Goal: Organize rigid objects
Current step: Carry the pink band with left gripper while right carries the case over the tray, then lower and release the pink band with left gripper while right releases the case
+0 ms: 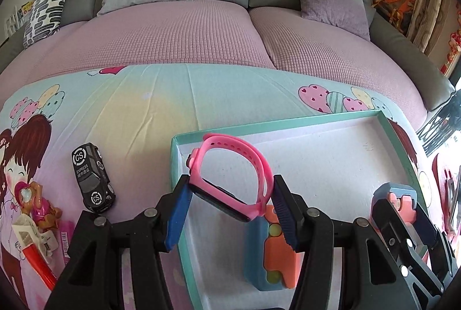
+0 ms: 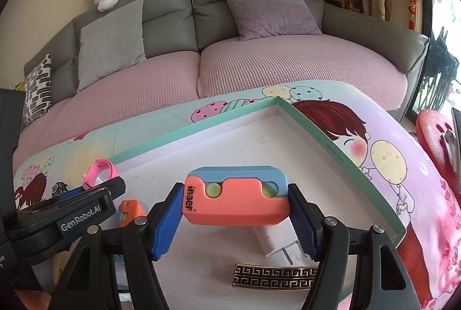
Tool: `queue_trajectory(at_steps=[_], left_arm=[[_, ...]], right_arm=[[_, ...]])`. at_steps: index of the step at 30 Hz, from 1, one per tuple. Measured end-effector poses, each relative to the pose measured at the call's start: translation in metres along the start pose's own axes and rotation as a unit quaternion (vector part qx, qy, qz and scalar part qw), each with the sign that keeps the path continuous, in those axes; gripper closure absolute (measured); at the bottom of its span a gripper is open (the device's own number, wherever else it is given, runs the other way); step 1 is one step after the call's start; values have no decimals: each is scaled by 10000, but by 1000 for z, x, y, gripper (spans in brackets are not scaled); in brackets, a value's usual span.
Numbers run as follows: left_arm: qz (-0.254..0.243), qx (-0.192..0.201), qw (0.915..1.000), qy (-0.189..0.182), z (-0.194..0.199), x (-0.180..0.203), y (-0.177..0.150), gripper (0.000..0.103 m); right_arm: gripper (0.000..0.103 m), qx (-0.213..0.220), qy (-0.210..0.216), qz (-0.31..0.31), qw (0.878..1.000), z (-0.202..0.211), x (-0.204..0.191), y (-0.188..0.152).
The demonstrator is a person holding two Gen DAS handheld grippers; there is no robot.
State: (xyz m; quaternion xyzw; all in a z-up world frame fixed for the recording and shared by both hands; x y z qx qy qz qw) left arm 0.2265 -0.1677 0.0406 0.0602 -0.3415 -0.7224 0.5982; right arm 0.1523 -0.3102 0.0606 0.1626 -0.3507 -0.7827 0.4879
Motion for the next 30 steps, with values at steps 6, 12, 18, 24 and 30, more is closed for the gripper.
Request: queue_trajectory(at_steps=[6, 12, 18, 24, 30], left_arm=[[55, -5, 10000, 41, 0, -3, -2, 45], [116, 26, 9999, -80, 7, -4, -4, 44], [148, 125, 9998, -11, 25, -3, -5, 34], [212, 278, 9992, 188, 47, -13, -5, 34], [398, 373, 9970, 554, 64, -37, -10, 31]], right_arm=[[31, -67, 9, 130, 9999, -3, -6, -2], [30, -78, -13, 222, 9997, -4, -9, -2], [29, -88, -29, 328, 9994, -4, -13, -2], [9, 41, 71, 456, 9989, 5, -24, -3], [0, 135, 46, 640, 9978, 11, -35, -4]])
Point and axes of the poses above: each gripper's, at about its wrist camera, not at the fingertips, and z roughly against the way its jaws point, x to its right, y to its top, the point moved 1 cm from there along -z, roughly the way its jaws point, and after that the axes turned 15 degrees about -y, right-handed, at the moved point
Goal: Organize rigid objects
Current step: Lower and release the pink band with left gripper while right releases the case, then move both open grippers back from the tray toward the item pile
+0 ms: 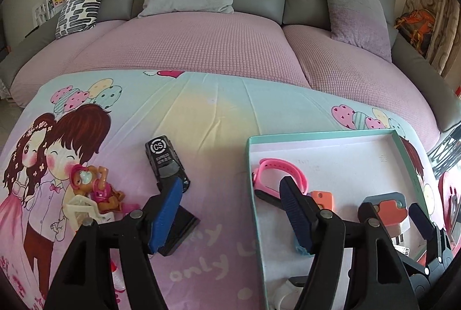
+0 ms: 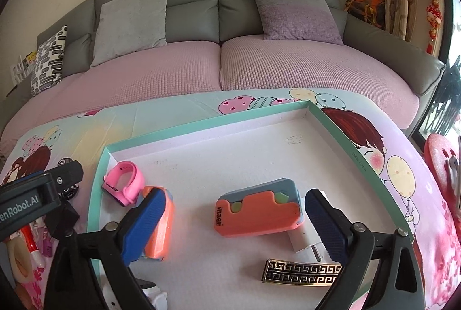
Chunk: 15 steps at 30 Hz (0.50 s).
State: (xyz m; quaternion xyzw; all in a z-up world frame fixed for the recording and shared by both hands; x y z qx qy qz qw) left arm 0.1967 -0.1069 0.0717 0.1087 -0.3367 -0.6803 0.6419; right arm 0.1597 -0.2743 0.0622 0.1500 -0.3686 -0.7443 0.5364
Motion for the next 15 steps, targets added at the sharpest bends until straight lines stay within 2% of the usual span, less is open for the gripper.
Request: queue_trajectory(at_steps=[1, 2, 3, 6, 15], left_arm=[[52, -6, 10000, 58, 1, -5, -1, 26], [108, -24, 9998, 136, 2, -10, -3, 9], [154, -30, 9996, 223, 4, -15, -5, 6], [316, -18, 9985, 445, 10, -30, -9, 5], [842, 178, 9931, 801, 39, -74, -18, 5]], right_arm=[[0, 12, 6, 15, 10000, 1, -1, 0], [0, 21, 15, 30, 10000, 2, -3, 1], [0, 29, 29, 44, 10000, 3, -4, 1], [0, 29, 72, 60, 10000, 5, -8, 1], [0, 192, 242, 114, 9995, 23, -20, 6]])
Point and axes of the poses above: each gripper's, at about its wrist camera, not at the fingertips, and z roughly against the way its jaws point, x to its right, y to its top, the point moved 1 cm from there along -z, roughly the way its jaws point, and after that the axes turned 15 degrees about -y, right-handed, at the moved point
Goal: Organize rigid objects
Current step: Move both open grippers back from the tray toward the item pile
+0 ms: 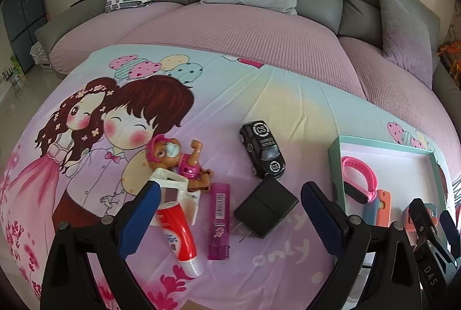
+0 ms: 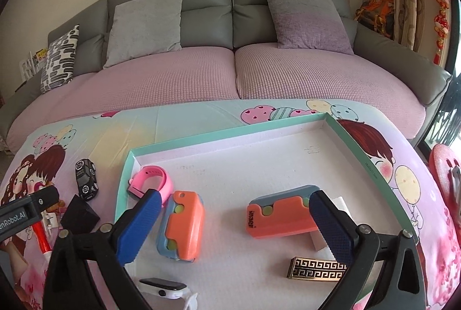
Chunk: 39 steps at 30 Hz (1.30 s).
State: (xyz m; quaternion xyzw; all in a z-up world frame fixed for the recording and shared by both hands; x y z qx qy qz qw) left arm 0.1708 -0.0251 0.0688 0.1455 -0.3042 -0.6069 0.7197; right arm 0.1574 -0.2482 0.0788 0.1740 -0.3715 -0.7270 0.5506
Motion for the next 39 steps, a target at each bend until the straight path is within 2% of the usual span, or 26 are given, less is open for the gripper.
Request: queue_trajectory(at_steps=[11, 21, 25, 32, 39], left_arm=[[568, 349, 9963, 549, 41, -62, 3, 5], [1057, 571, 9902, 719, 66, -106, -5, 5], [1175, 547, 9890, 708, 67, -117, -10, 5], [1504, 488, 9849, 699, 66, -138, -20, 4], [1638, 203, 9839, 689, 47, -150, -30, 4]], right_arm=[[0, 348, 332, 141, 9987, 41, -21, 12], [0, 274, 1069, 292, 9935, 54, -66, 7], [0, 141, 1371, 504, 9892, 54, -95, -3], [0, -35, 1666, 888, 9820, 54, -139, -23], [0, -129, 1898, 1363, 9722, 57, -181, -45]])
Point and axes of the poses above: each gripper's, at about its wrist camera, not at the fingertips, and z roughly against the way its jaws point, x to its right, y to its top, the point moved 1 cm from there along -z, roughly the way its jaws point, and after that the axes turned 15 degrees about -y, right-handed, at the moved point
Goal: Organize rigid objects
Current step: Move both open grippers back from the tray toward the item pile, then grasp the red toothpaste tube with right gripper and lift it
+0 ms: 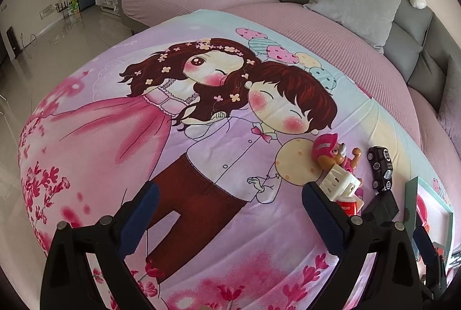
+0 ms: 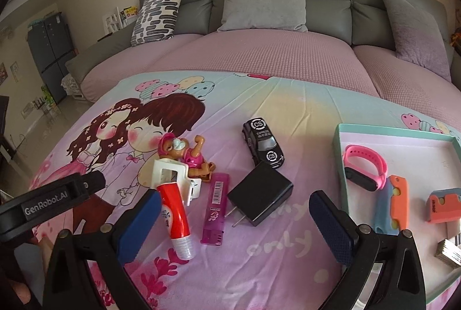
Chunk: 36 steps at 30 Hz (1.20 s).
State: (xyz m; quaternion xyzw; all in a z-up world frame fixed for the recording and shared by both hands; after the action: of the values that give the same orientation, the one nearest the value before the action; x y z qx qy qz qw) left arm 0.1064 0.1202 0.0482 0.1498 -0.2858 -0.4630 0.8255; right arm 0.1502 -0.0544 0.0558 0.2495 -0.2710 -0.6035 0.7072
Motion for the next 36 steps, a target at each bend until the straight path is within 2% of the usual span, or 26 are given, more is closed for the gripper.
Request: queue_trajectory(at_steps=[7, 12, 16, 20, 25, 27, 30, 32, 36], left_arm=[[324, -238, 9992, 64, -22, -22, -4, 4], [468, -312, 9984, 51, -30, -32, -4, 4], [499, -309, 9983, 37, -30, -36, -4, 4], [481, -357, 9982, 63, -33, -37, -5, 4], [491, -350, 9982, 46, -35, -37, -3, 4], [490, -351, 9982, 38, -35, -36, -3, 4], [475, -354, 9982, -5, -34, -35, -2, 4], [471, -349, 9983, -26, -33, -34, -2, 4], [389, -354, 9986, -97, -33, -27, -1, 4]], right_arm=[[1, -109, 37, 381, 9992, -9, -28, -11], [13, -249, 153, 323, 9991, -13, -32, -15], [17, -228, 238, 426, 9985, -13, -39, -17], [35, -263, 305, 431, 9983, -14, -43, -19], [37, -328, 308, 471, 9979, -17, -47, -22], [48, -313, 277, 446, 9981, -17, -47, -22], [52, -333, 337, 328, 9983, -17, -43, -21], [60, -351, 392, 252, 9983, -17, -41, -20], [66, -415, 545, 139, 9976, -18, -38, -20]])
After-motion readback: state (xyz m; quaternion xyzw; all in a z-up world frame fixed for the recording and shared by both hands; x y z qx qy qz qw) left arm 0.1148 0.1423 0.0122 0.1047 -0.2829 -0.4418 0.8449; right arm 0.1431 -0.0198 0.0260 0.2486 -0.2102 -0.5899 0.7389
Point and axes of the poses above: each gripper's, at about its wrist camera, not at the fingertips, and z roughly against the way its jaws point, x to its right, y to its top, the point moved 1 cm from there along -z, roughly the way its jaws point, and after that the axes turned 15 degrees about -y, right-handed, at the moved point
